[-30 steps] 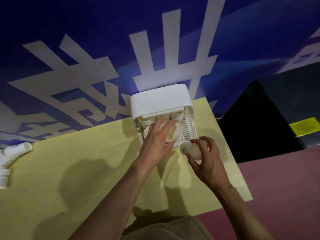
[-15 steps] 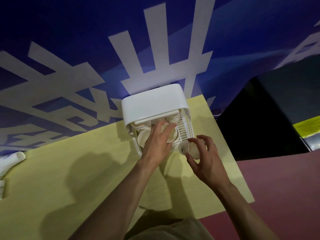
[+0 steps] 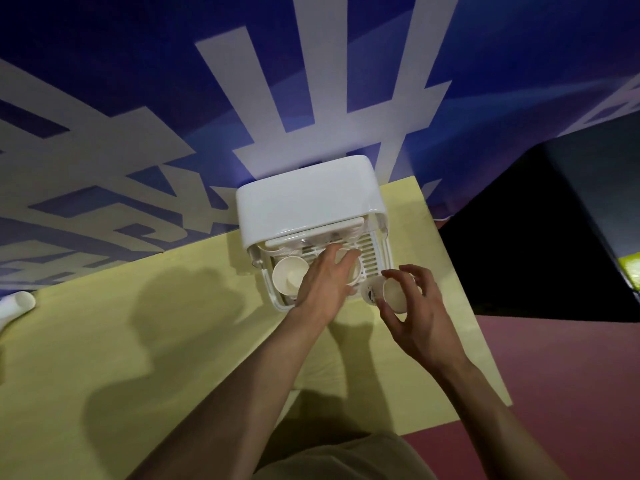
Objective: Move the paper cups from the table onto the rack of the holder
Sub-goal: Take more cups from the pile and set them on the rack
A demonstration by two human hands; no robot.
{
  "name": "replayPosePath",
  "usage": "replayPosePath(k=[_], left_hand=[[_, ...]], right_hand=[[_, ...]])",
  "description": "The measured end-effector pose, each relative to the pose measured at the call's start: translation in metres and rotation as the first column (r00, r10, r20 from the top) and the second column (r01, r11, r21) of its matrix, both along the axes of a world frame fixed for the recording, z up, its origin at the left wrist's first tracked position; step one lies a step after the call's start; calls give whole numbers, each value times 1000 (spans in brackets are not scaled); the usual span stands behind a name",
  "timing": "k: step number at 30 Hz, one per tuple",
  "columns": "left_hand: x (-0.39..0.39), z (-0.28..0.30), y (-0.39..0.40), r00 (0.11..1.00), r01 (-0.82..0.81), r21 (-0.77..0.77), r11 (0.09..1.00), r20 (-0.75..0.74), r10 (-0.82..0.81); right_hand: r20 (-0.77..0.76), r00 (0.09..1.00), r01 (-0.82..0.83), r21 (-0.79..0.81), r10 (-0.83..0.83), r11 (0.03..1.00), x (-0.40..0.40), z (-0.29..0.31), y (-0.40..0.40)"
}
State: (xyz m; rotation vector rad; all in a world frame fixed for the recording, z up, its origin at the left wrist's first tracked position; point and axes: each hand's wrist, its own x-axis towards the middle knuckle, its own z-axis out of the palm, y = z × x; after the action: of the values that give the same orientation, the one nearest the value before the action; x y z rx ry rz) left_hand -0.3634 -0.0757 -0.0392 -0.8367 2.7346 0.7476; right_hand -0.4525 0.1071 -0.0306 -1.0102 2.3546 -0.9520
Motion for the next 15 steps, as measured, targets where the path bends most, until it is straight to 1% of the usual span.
replayPosePath(k=[4,7,9,11,15], left_hand=[[-10,1,-1,999,14,5,1000,46,-14],[-9,3,0,999,38,-27,999,40,-37],[-6,6,2,998,65,-63,996,-8,-66],[-1,11,4,993,72,-72,995,-84,-78],[15,23,9,971,-8,-54,998,-238,-5]], right_hand=[[16,1000,8,13,-9,1000,-5,1,1],[2,1000,5,11,-5,1000,-8,6,-2],[-14,1000,5,2,-5,1000,-11,12,-5],[-38,999,-1,-43,-1,999,-13,21,-9],[-87,996,-42,-130,31,991,-15,40,-23]])
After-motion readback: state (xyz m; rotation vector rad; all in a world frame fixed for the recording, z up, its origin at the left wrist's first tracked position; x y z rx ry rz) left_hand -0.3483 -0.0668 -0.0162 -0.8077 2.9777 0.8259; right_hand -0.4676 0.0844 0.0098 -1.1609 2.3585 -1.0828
